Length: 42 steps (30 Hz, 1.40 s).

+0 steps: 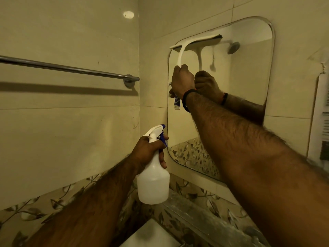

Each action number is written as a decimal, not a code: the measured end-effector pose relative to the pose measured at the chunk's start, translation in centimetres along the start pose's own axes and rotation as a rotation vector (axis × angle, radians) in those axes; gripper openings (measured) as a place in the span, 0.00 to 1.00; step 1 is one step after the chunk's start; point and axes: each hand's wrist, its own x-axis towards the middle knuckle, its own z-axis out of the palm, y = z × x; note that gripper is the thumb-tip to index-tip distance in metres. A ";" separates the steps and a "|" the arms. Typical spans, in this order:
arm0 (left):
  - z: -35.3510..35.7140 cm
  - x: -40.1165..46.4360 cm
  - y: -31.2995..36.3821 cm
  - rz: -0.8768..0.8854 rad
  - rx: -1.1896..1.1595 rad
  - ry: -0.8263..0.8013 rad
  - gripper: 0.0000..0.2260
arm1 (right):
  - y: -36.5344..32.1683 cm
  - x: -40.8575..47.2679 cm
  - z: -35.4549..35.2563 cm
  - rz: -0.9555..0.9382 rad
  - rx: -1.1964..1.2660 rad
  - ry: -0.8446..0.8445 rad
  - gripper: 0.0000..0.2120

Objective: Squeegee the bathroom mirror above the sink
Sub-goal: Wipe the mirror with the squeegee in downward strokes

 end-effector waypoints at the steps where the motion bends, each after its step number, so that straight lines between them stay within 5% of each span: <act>1: 0.0 0.0 -0.1 0.002 0.002 0.000 0.12 | 0.2 -0.2 0.0 -0.025 -0.046 -0.014 0.11; 4: -0.1 -0.1 -0.2 0.014 0.009 0.000 0.11 | 1.2 -0.9 0.3 0.010 -0.072 -0.044 0.05; 18: -0.1 -0.5 -1.0 -0.012 0.017 0.011 0.12 | 7.2 -6.8 2.5 0.066 -0.189 -0.166 0.15; 34: 0.4 -2.0 -1.3 -0.034 0.002 0.008 0.12 | 16.6 -14.4 2.4 -0.040 -0.623 -0.337 0.15; 42: 1.0 -3.0 -1.6 -0.069 -0.021 0.001 0.11 | 19.4 -18.4 1.1 0.092 -0.430 -0.309 0.14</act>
